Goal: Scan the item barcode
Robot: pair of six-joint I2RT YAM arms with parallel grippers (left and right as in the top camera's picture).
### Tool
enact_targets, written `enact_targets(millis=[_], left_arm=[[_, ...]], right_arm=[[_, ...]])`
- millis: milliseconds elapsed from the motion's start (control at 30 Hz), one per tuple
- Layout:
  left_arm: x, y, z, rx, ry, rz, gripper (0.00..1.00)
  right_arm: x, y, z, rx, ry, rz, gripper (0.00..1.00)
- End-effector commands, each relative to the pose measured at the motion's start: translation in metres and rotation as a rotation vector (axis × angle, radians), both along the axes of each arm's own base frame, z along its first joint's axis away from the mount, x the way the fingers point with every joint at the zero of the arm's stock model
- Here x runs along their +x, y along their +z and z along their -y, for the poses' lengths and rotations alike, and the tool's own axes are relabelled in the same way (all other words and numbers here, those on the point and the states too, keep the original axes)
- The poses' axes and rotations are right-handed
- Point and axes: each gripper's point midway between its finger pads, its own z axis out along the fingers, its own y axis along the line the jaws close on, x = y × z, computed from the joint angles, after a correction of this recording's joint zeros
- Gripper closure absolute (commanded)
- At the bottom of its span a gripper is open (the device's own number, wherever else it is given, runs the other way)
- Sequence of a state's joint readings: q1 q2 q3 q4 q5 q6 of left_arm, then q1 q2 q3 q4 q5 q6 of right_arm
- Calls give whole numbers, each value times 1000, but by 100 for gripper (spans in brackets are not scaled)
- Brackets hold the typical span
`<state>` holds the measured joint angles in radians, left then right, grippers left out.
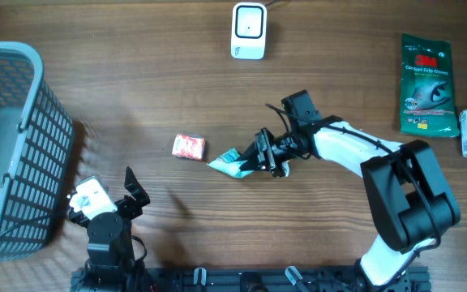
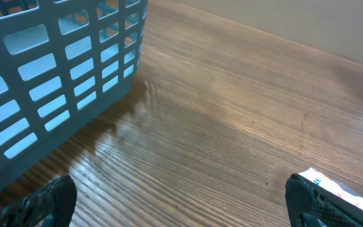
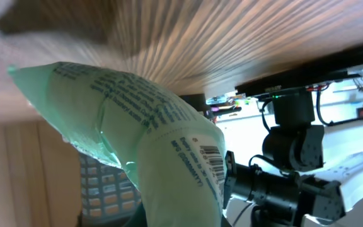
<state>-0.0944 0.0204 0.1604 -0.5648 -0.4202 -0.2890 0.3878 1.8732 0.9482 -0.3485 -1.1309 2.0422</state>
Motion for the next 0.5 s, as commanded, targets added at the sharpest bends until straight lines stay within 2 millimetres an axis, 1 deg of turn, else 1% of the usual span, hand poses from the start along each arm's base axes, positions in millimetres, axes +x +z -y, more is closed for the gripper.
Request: enact_targets(millis=[0,33,67,133,200,267,300,333,367,400,433,467], left_arm=[[1,-1,2,14,-19,-5,0],[1,-1,2,14,-19,-5,0],[1,-1,2,14,-19,-5,0],[1,-1,2,14,-19,-5,0],[1,-1,2,14,-19,-5,0],[1,-1,2,14,-19,-5,0],[1,-1,2,14,-19,-5,0],[1,-1,2,14,-19,-5,0],[1,-1,2,14,-19,-5,0],[1,-1,2,14,-19,-5,0],[1,-1,2,14,-19,-5,0],[1,-1,2,14,-19,-5,0]], right_arm=[[12,14,12,48,-40,18,96],[16,14,13,79,2,145,96],[19,20,10,145,74,331,96],[34,32,3,223,124,572,96],[39,56,-9,324,182,785,96],[41,80,-20,349,210,944,96],[44,93,-25,343,220,1053,96],[50,107,-29,320,229,1203,96],[54,116,-30,287,239,1321,96],[62,126,-28,203,262,1501,95],[70,126,-23,92,298,1633,96],[78,120,-12,-54,336,1702,96]])
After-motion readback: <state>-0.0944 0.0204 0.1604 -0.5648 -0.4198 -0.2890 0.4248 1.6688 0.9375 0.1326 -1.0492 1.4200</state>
